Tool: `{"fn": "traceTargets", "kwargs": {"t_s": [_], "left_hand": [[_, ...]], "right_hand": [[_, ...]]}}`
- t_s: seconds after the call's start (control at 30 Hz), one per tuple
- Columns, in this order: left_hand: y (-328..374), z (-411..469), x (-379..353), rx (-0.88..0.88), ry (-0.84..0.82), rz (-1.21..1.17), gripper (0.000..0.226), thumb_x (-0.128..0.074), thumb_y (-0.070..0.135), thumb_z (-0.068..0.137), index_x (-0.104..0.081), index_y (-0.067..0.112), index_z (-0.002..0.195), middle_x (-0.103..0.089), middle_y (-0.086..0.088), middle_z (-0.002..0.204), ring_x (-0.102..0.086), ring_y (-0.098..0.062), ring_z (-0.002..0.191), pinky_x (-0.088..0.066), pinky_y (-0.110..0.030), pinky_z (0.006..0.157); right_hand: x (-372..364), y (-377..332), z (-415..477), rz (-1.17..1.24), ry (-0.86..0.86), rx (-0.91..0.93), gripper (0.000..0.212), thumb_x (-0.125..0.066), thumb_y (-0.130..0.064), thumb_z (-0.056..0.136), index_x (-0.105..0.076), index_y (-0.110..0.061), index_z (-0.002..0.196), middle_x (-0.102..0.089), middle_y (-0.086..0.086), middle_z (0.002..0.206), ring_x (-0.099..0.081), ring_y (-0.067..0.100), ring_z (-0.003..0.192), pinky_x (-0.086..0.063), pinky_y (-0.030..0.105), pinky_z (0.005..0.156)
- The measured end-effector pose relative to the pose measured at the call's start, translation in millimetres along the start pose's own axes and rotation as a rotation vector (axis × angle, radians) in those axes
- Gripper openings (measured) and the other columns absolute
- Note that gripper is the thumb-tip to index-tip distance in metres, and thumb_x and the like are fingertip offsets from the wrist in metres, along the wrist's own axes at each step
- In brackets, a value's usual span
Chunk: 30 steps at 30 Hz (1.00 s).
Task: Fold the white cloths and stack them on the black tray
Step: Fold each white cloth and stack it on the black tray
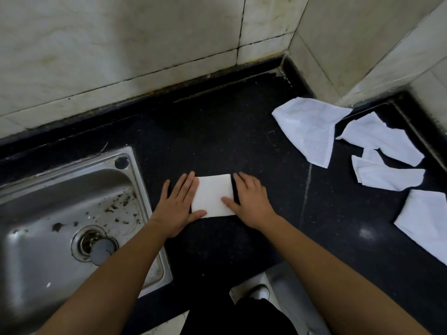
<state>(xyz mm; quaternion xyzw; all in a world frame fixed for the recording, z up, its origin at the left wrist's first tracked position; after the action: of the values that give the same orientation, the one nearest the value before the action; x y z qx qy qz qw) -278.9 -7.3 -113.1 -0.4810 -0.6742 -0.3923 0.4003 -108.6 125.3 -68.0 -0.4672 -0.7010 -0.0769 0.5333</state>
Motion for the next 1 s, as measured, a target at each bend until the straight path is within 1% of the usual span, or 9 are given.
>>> {"fn": "traceTargets", "kwargs": {"t_s": [0.1,0.23,0.33,0.47,0.57,0.67,0.8,0.9,1.0], "left_hand": [[1,1,2,-0.005,0.0,0.0,0.093,-0.001,0.08,0.086,0.024,0.019,0.152,0.031,0.0,0.159,0.025,-0.016,0.148,0.009,-0.053,0.12],[1,0,5,-0.001,-0.01,0.026,0.091,0.001,0.08,0.085,0.033,0.021,0.148,0.039,-0.001,0.156,0.029,-0.016,0.146,0.014,-0.051,0.118],[0,0,4,-0.022,0.016,-0.002,0.094,0.005,0.081,0.084,0.022,0.02,0.153,0.029,-0.005,0.161,0.02,-0.02,0.15,0.008,-0.054,0.12],[-1,-3,4,-0.032,0.029,-0.025,0.096,0.005,0.083,0.084,0.013,0.021,0.156,0.021,-0.007,0.163,0.012,-0.021,0.152,0.004,-0.054,0.122],[1,-6,12,-0.006,0.05,-0.074,0.101,0.001,0.085,0.082,0.012,0.018,0.157,0.013,-0.006,0.166,0.006,-0.02,0.153,0.004,-0.05,0.123],[5,-8,31,0.14,0.147,-0.41,0.1,-0.026,0.078,0.089,0.001,0.012,0.158,-0.01,-0.007,0.166,-0.015,-0.02,0.151,-0.007,-0.043,0.124],[18,-14,53,0.506,0.335,-1.03,0.063,-0.039,0.054,0.1,-0.038,0.014,0.15,-0.047,-0.004,0.149,-0.047,-0.015,0.131,-0.034,-0.029,0.108],[44,3,65,0.611,0.226,-1.398,0.046,-0.045,0.053,0.1,-0.052,0.021,0.132,-0.06,0.0,0.128,-0.057,-0.017,0.12,-0.046,-0.039,0.103],[88,25,73,0.583,-0.115,-1.634,0.066,-0.045,0.062,0.096,-0.042,0.017,0.145,-0.059,-0.006,0.133,-0.058,-0.02,0.118,-0.051,-0.043,0.098]], "right_hand": [[9,10,3,0.288,0.118,-0.283,0.059,-0.058,-0.046,0.096,-0.048,-0.012,0.143,-0.056,0.012,0.133,-0.054,0.026,0.12,-0.047,0.036,0.097],[11,8,9,0.584,-0.032,-0.512,0.049,-0.069,-0.043,0.089,-0.065,-0.013,0.128,-0.066,0.006,0.125,-0.063,0.022,0.107,-0.05,0.032,0.09],[7,4,13,0.659,-0.087,-0.566,0.027,-0.074,-0.035,0.086,-0.075,-0.012,0.1,-0.072,0.005,0.107,-0.065,0.018,0.087,-0.056,0.038,0.088],[1,-1,13,0.761,-0.089,-0.604,0.014,-0.076,-0.032,0.085,-0.072,-0.02,0.092,-0.068,0.002,0.103,-0.063,0.018,0.091,-0.056,0.034,0.082],[0,-8,6,0.94,-0.051,-0.576,0.018,-0.075,-0.034,0.084,-0.07,-0.019,0.093,-0.069,-0.001,0.105,-0.065,0.018,0.096,-0.056,0.038,0.089],[10,-9,-10,1.101,0.053,-0.512,0.02,-0.073,-0.037,0.085,-0.071,-0.021,0.098,-0.071,-0.001,0.103,-0.066,0.019,0.098,-0.056,0.039,0.09],[18,7,-40,1.335,0.206,-0.549,0.013,-0.07,-0.03,0.089,-0.067,-0.018,0.095,-0.073,0.005,0.1,-0.069,0.023,0.096,-0.057,0.042,0.089],[27,27,-64,1.412,0.27,-0.596,0.016,-0.07,-0.026,0.089,-0.065,-0.017,0.101,-0.074,0.007,0.104,-0.071,0.023,0.095,-0.059,0.041,0.082],[45,47,-90,1.509,0.329,-0.586,0.018,-0.067,-0.021,0.093,-0.064,-0.015,0.11,-0.075,0.008,0.106,-0.072,0.022,0.094,-0.058,0.036,0.075]]}}
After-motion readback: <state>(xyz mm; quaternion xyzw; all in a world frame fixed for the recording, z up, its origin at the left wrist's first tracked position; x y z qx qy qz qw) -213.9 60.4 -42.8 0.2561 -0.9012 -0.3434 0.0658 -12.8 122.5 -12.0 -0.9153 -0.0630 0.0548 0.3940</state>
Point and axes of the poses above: each hand's wrist, its own z-axis towards the middle knuckle, its own x-axis out of the back of the hand, y = z × x, the point moved 5 cm from there along z, towards the middle knuckle
